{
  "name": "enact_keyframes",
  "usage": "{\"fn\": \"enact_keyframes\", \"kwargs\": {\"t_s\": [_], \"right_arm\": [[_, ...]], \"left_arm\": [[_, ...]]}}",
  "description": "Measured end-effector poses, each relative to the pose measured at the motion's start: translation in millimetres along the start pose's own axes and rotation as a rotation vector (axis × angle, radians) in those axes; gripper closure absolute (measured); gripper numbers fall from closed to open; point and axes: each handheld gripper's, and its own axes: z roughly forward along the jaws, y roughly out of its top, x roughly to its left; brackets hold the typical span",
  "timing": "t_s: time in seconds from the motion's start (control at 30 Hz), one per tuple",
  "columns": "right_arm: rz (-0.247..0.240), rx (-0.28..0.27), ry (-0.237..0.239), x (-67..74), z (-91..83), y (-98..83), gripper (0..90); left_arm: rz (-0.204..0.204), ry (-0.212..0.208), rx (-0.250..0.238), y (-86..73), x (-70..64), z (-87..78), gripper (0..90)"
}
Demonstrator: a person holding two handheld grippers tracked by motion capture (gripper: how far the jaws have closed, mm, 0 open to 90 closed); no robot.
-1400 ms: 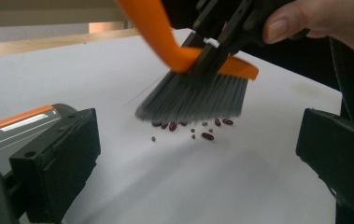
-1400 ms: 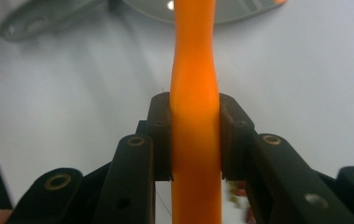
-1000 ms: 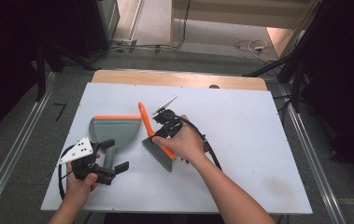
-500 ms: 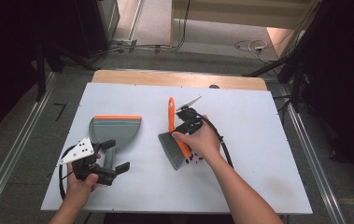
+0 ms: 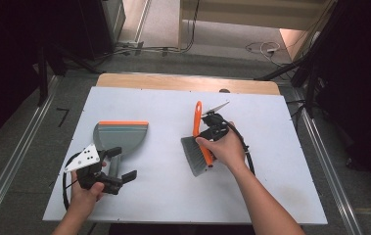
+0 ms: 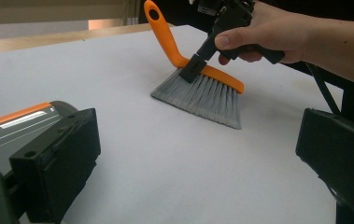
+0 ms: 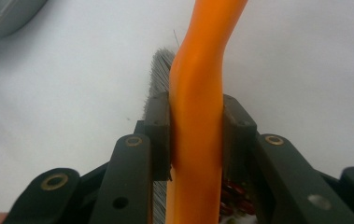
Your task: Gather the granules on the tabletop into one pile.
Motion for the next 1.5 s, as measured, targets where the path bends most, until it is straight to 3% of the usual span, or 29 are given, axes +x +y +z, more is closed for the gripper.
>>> {"fn": "enact_keyframes", "kwargs": {"t_s": [0.87,1.27,1.37,1.5], "right_arm": [[0.075,-0.026,-0.021,-40.1,-17.7,-14.5,66.8],[0.093,-0.034,-0.026,-45.6,-21.8,-17.2,66.8],[0.094,-0.046,-0.004,-47.1,-22.6,-17.8,66.9],[0.128,-0.061,0.061,-48.5,-26.9,-19.5,67.3]], "left_arm": [[0.001,0.004,0.007,-0.1,-0.2,1.1,0.9],[0.002,0.003,0.009,-0.3,-0.3,1.9,0.9],[0.002,0.002,0.009,-0.5,-0.3,2.2,0.9],[0.004,0.006,0.015,-0.4,0.4,2.5,0.9]]}}
